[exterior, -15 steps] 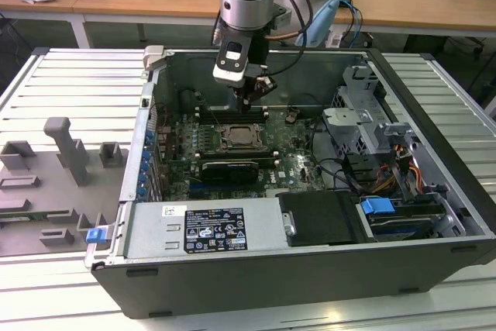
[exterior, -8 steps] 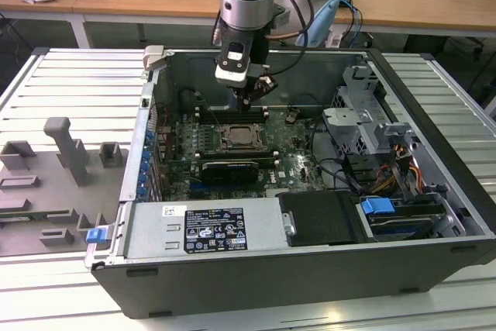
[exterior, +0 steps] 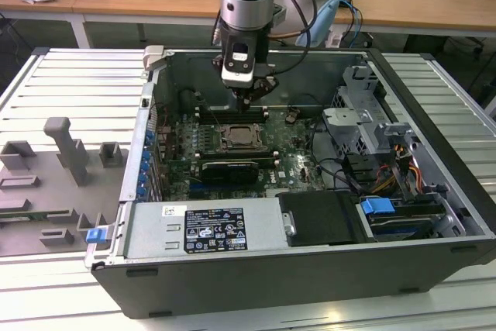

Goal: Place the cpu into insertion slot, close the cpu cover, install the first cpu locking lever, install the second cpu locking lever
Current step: 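Install the first cpu locking lever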

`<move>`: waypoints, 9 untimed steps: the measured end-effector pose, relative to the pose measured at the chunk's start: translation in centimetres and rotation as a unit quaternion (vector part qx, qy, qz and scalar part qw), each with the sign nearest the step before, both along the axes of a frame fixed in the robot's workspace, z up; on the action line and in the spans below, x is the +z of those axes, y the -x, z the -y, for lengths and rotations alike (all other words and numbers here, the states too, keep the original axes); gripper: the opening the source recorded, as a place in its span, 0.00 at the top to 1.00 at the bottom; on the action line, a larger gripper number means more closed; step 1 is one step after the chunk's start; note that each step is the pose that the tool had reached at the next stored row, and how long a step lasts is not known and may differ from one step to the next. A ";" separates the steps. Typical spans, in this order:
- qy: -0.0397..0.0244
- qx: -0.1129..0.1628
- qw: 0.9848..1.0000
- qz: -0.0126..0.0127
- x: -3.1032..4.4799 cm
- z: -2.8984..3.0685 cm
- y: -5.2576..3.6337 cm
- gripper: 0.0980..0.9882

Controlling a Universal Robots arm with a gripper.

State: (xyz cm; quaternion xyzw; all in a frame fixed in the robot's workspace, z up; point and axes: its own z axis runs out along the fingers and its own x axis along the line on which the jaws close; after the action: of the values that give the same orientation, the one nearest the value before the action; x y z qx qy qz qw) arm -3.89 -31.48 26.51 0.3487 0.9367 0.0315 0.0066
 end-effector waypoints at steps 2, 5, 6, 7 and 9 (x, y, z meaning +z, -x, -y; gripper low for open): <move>0.000 0.023 1.000 0.000 0.00 0.00 0.00 0.99; 0.000 0.067 0.998 0.000 0.00 0.00 0.00 0.99; 0.000 0.076 0.997 0.000 0.00 0.00 0.00 0.99; 0.000 0.084 0.996 0.000 0.00 0.00 0.00 0.99; 0.000 0.094 0.996 0.000 0.01 0.00 0.01 0.99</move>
State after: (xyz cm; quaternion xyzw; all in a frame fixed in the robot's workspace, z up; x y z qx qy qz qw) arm -3.90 -31.48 26.52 0.2591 0.9653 0.0319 0.0036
